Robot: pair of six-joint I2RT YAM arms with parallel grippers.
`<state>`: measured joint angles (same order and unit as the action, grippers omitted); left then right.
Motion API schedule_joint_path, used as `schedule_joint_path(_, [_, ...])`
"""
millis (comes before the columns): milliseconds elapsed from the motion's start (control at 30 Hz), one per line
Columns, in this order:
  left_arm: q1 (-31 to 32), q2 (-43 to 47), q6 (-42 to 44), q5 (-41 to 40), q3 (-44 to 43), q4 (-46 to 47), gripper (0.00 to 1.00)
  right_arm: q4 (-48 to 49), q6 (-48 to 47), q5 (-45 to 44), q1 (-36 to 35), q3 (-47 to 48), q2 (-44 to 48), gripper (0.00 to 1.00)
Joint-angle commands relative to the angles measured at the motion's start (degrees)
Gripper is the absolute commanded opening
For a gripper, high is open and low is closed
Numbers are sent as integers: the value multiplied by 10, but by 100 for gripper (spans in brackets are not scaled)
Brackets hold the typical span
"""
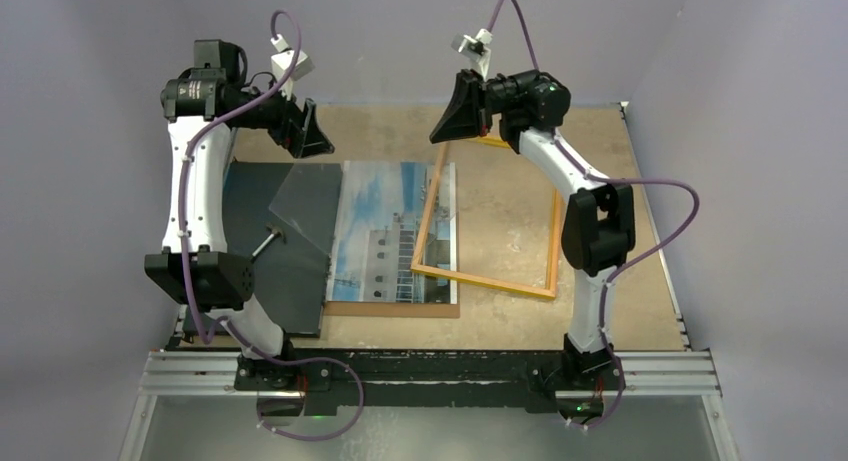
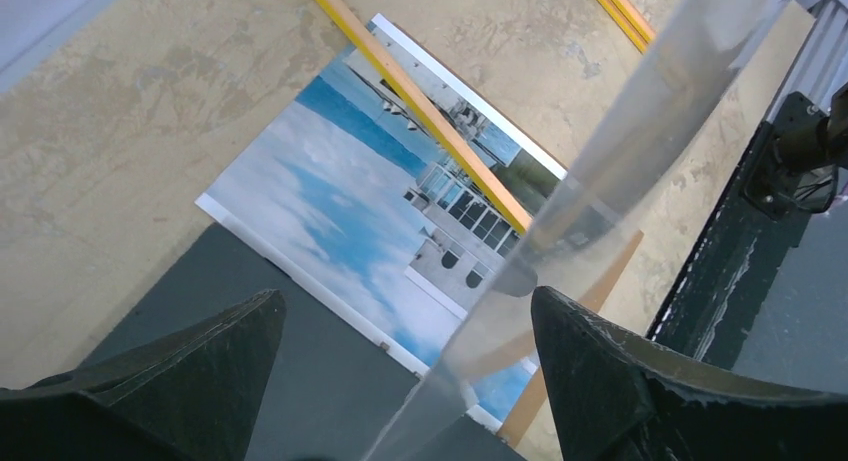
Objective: Put the photo into the frame
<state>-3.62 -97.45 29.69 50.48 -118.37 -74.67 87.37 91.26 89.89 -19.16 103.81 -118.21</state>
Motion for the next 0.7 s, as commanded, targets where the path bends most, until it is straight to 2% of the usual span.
schedule_joint_path(0, [1, 11, 30, 15, -55, 16, 93, 332, 19, 40, -3, 20, 46, 0])
schedule_joint_path(100, [1, 29, 46, 29, -76, 12, 94, 333, 36, 54, -5, 49, 54, 0])
schedule_joint_path(267, [1, 51, 125, 94, -64, -64, 92, 332, 75, 65, -6, 128, 35, 0])
schedule_joint_path(400, [2, 57, 131, 113, -32, -75, 79, 333, 87, 66, -9, 152, 27, 0])
schedule_joint_path(467, [2, 66, 142, 120, -17, -76, 66, 332, 88, 66, -10, 148, 27, 0])
schedule_joint_path(533, [3, 71, 147, 125, -11, -76, 40, 332, 90, 63, -10, 144, 23, 0])
schedule_joint_path(667, [5, 62, 135, 130, 1, -74, 6, 332, 102, 47, -11, 150, 0, 0])
